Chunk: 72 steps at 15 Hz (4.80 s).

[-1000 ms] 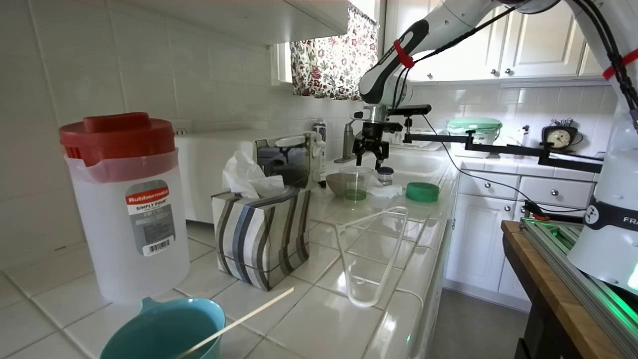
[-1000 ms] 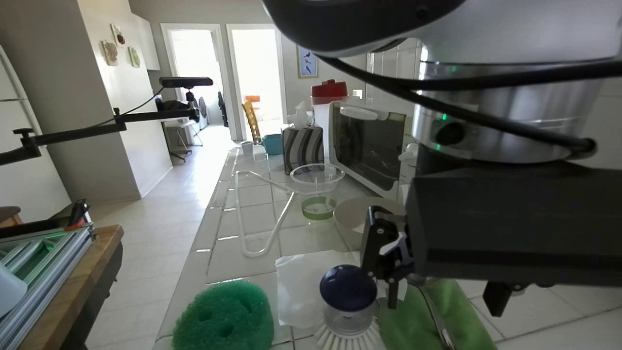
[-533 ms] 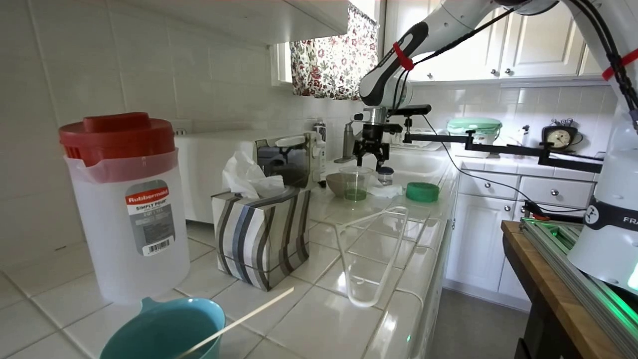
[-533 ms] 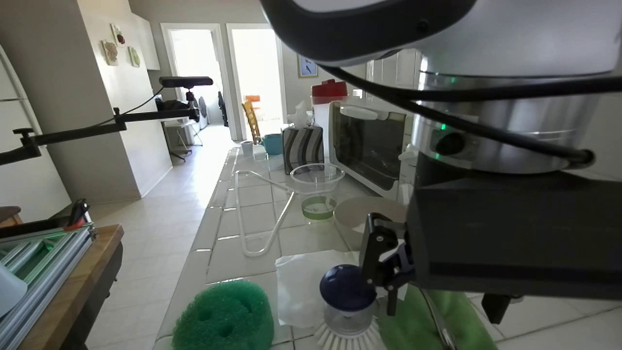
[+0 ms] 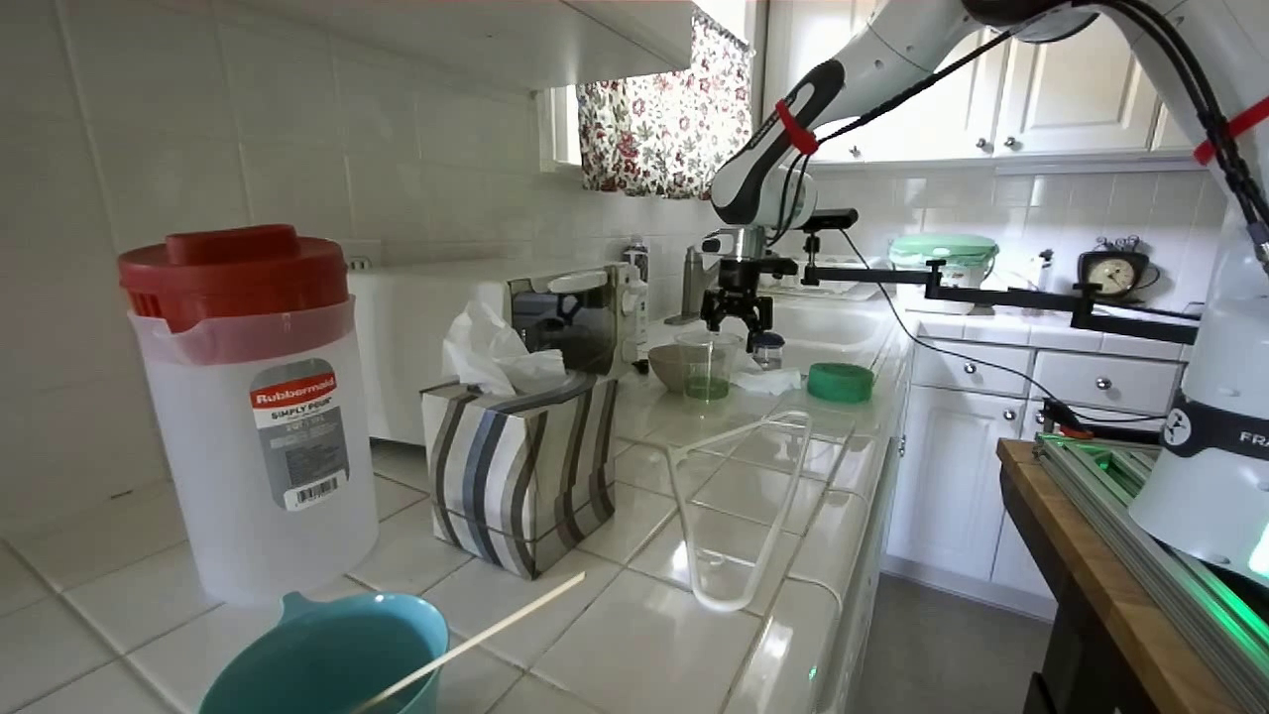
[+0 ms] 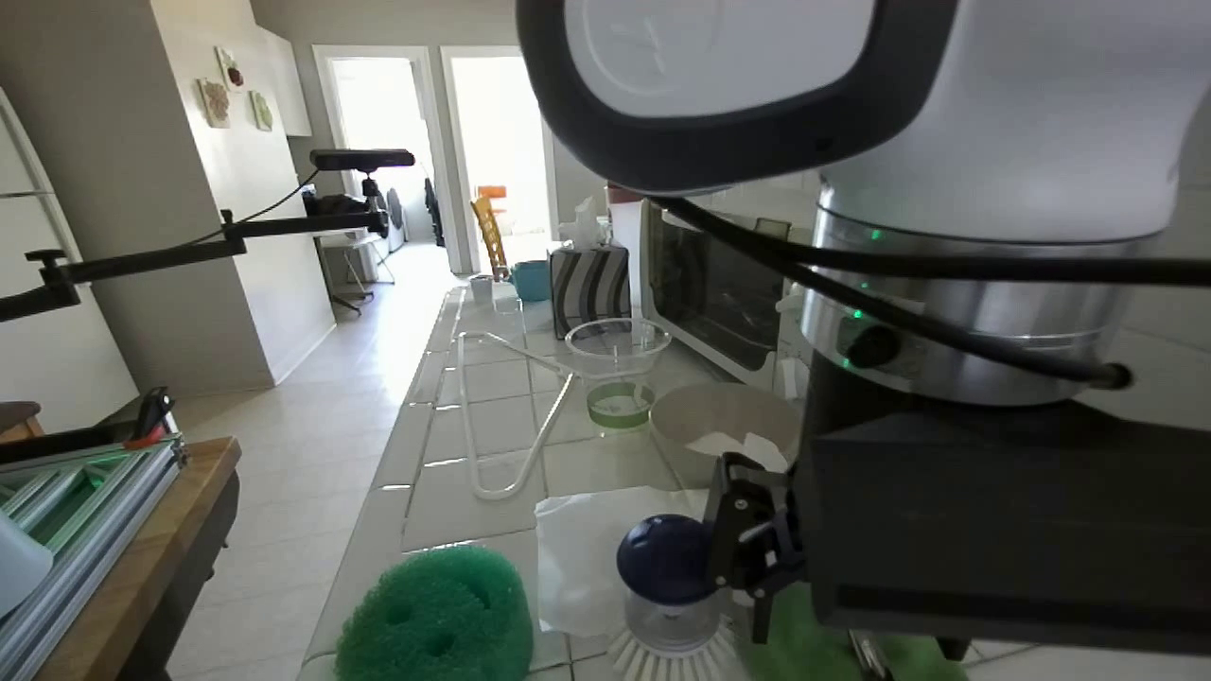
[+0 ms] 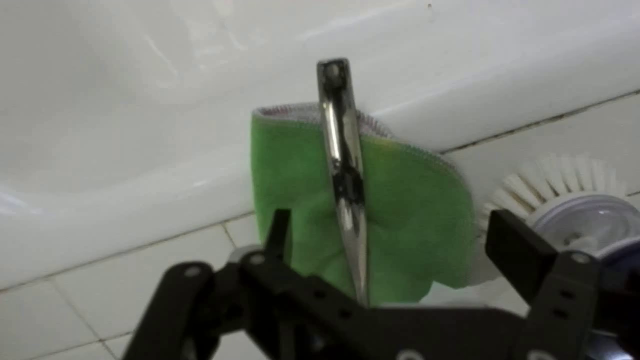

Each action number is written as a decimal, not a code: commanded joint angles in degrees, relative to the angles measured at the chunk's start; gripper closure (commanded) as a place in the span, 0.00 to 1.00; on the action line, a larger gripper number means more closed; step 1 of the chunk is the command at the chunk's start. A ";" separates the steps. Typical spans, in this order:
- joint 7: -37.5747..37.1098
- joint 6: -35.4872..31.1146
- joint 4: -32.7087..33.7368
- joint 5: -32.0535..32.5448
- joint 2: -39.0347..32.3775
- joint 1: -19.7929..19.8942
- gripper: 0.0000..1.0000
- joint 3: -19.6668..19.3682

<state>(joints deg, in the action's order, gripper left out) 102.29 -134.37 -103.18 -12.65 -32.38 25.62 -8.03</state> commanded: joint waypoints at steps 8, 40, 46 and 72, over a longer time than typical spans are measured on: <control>0.39 0.09 2.64 2.04 -2.25 1.25 0.02 0.95; -0.32 -0.71 0.02 4.27 2.08 -0.02 0.95 0.25; -0.69 -0.49 -0.95 6.00 4.32 -0.04 0.95 -0.31; -12.67 2.76 -3.43 32.31 11.97 -9.94 0.95 -4.27</control>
<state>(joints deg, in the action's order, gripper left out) 91.35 -132.72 -107.03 16.64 -20.71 16.75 -12.28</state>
